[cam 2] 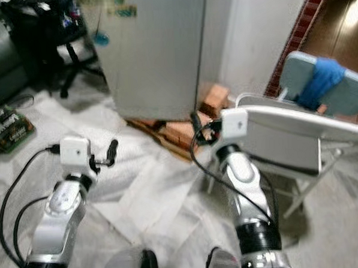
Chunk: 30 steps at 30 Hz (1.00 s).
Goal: Restocking fridge
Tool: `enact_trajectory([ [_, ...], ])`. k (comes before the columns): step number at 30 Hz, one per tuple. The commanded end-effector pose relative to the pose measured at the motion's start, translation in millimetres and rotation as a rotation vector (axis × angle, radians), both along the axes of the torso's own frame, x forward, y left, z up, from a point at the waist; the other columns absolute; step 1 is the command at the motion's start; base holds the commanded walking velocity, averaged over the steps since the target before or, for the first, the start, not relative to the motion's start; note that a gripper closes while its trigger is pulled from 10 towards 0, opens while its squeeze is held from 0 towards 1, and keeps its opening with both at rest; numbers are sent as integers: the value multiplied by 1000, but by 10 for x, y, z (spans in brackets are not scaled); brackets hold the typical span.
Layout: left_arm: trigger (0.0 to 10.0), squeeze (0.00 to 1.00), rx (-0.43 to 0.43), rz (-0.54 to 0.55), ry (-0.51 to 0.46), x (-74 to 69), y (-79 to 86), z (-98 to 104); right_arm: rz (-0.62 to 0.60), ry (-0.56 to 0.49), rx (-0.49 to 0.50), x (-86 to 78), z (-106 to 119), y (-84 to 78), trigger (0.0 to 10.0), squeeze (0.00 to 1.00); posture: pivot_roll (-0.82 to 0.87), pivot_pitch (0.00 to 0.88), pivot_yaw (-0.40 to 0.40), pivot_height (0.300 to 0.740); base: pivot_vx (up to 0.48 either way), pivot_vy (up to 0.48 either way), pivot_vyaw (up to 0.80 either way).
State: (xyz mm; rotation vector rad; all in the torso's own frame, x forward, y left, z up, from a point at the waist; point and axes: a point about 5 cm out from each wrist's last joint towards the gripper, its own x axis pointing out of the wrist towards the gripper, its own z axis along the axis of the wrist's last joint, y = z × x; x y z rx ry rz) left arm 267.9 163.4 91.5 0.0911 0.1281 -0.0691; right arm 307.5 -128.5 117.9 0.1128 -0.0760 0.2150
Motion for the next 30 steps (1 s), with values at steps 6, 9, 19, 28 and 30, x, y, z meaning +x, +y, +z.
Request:
enact_trajectory([
  [6, 10000, 0, -19, -22, -29, 39, -58, 41, -29, 9, -22, -17, -28, -60, 10000, 0, 77, 90, 0, 740, 0, 480, -780],
  [9, 10000, 0, -26, -18, -31, 44, -55, 42, -32, 9, -26, -23, -34, -73, 10000, 0, 76, 90, -3, 740, 0, 480, -800],
  [19, 10000, 0, -46, 1, -32, 46, -52, 29, -55, 17, -49, -41, -64, -133, 10000, 0, 67, 91, -3, 740, 0, 480, -800],
  [28, 10000, 0, -52, 1, -40, 85, -58, 41, -90, 19, -54, -60, -81, -184, 10000, 0, 58, 81, 6, 740, 0, 480, -800],
  [30, 10000, 0, -53, 1, -44, 105, -61, 49, -97, 18, -55, -63, -79, -194, 10000, 0, 54, 77, 7, 740, 0, 480, -800],
])
